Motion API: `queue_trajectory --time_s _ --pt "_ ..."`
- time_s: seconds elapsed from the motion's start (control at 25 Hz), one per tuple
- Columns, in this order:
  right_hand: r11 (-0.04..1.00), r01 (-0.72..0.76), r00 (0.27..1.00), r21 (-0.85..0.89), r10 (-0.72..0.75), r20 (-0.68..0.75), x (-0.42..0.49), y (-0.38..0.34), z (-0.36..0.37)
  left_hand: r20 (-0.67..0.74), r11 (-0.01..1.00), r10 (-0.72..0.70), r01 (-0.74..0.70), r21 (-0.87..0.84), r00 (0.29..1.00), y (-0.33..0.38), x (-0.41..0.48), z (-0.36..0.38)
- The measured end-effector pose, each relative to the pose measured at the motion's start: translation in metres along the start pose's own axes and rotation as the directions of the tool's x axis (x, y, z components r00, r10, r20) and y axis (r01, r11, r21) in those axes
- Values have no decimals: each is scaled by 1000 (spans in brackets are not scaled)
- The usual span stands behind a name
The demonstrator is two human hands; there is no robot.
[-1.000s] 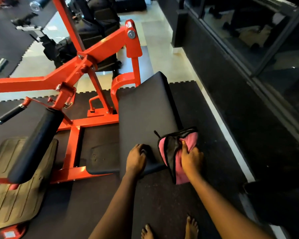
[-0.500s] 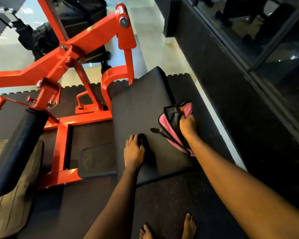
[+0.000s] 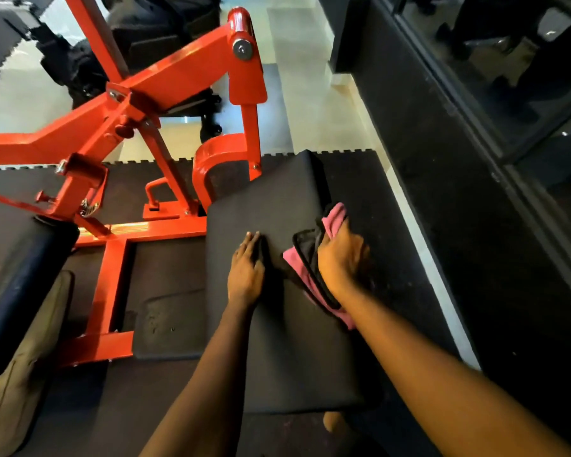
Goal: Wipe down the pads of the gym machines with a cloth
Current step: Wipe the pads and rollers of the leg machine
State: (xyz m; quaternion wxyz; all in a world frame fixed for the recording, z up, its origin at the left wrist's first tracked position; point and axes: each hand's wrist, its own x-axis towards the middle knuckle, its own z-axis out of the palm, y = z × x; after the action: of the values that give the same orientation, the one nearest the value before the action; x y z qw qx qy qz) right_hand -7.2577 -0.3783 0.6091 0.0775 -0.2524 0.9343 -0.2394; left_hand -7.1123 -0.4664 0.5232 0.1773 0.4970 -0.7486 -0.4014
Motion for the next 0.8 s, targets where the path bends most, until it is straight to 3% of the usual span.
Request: queue_trajectory --time_s 0.2,0.36,0.6,0.8 --pt "992 20 995 124 -32 98 122 -57 28 -114 996 -77 82 41 990 15 2 20" --pt "951 5 988 309 -53 144 148 -54 38 -214 981 -159 179 76 964 28 12 25" --pt "838 160 983 522 -185 -4 56 28 22 -306 964 -212 251 92 928 40 30 29" --pt "812 173 985 558 -126 -122 113 -11 50 -265 961 -190 235 149 945 40 29 28"
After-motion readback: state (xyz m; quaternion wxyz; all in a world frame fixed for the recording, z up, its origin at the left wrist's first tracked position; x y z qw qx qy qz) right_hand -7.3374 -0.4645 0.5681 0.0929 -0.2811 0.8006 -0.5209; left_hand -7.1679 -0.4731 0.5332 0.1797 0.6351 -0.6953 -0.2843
